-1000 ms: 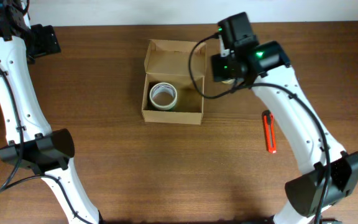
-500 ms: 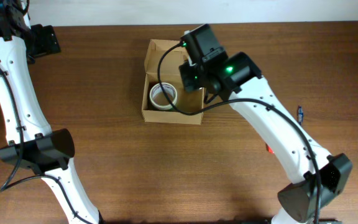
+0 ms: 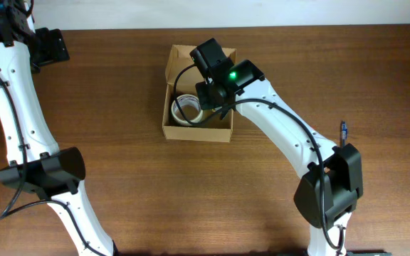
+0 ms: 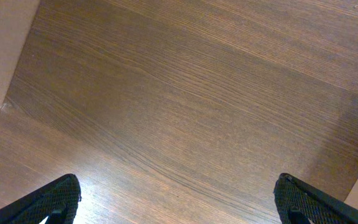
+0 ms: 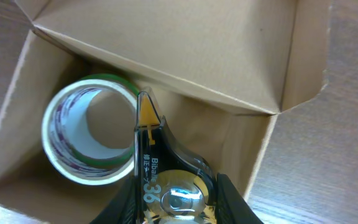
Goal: Pack container
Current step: 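Carry the correction tape with the right gripper into the box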
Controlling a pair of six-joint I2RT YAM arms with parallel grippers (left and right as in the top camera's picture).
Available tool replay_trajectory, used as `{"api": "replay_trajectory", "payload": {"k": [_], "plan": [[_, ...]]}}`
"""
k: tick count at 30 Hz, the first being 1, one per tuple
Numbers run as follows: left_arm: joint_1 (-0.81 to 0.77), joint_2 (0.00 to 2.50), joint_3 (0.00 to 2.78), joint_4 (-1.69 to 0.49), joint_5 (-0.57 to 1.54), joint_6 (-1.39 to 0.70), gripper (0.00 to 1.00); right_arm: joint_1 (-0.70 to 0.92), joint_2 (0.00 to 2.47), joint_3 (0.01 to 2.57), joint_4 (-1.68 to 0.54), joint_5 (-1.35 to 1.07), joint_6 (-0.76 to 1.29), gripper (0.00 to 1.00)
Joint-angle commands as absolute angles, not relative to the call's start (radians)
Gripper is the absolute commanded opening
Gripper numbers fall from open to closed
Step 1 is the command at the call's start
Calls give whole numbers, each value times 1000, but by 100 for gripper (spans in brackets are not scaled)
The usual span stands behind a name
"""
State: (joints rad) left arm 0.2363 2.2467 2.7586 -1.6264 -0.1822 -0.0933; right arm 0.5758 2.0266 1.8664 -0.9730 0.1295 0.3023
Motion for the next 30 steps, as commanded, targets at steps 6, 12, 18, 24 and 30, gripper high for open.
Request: {"api": "replay_trajectory", "payload": {"k": [6, 12, 18, 24, 30], "plan": [[239, 2225, 2751, -1624, -172, -77, 99, 575, 2023, 1880, -1053, 16, 408, 23], [239, 2225, 2751, -1624, -172, -77, 100, 574, 2022, 1880, -1078, 7, 449, 24], [239, 2225, 2751, -1624, -172, -77, 99, 562, 2041, 1880, -1054, -2, 469, 24], [239, 2225, 2751, -1625, -172, -77, 100, 527, 2102, 1880, -1016, -49, 469, 23], [239, 2225, 2751, -1624, -172, -77, 100, 508, 2119, 1880, -999, -60, 468, 24]]}}
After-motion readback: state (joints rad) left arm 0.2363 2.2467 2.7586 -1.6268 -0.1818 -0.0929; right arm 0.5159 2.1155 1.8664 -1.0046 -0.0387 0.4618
